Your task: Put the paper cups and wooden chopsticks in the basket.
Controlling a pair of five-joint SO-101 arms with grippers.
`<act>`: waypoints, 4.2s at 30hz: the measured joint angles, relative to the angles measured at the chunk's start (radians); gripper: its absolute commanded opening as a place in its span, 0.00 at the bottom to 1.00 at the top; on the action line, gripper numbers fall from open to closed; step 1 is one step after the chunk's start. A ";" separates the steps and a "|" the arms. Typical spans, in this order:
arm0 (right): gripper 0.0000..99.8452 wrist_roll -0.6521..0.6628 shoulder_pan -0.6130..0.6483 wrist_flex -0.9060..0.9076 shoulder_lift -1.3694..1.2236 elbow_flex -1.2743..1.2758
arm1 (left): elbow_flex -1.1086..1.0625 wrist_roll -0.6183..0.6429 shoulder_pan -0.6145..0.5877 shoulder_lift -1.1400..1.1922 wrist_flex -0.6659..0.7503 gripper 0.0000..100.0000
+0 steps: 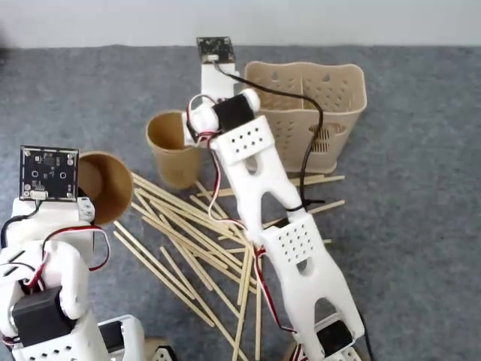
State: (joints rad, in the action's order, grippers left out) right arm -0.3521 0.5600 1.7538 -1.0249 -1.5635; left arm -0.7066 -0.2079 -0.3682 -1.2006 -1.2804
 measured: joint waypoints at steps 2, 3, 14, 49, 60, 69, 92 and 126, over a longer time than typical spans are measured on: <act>0.01 0.040 -0.020 0.000 0.012 -0.002 | 0.000 0.000 0.000 0.000 0.000 0.01; 0.01 0.060 -0.032 0.000 0.025 -0.002 | 0.000 0.000 0.000 0.000 0.000 0.01; 0.01 0.298 -0.078 0.000 0.453 0.580 | 0.141 0.046 0.000 -0.002 -0.038 0.01; 0.01 0.307 -0.110 -0.612 1.906 2.386 | 0.245 0.203 0.835 -0.009 -0.213 0.01; 0.01 0.270 -0.115 -0.617 1.982 2.386 | 0.245 0.203 0.945 -0.009 -0.213 0.01; 0.17 0.270 -0.118 -0.588 1.981 2.387 | 0.097 0.203 0.961 -0.011 -0.137 0.01; 0.25 0.267 -0.155 -0.522 1.982 2.354 | 0.009 0.201 0.961 -0.009 -0.035 0.01; 0.17 0.384 -0.525 -0.565 1.666 2.190 | 0.025 0.201 0.781 0.000 0.002 0.01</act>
State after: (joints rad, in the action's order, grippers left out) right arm 0.0315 0.0353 1.1891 0.6414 0.6260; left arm -0.6820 -0.0069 0.4127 -1.2006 -1.2789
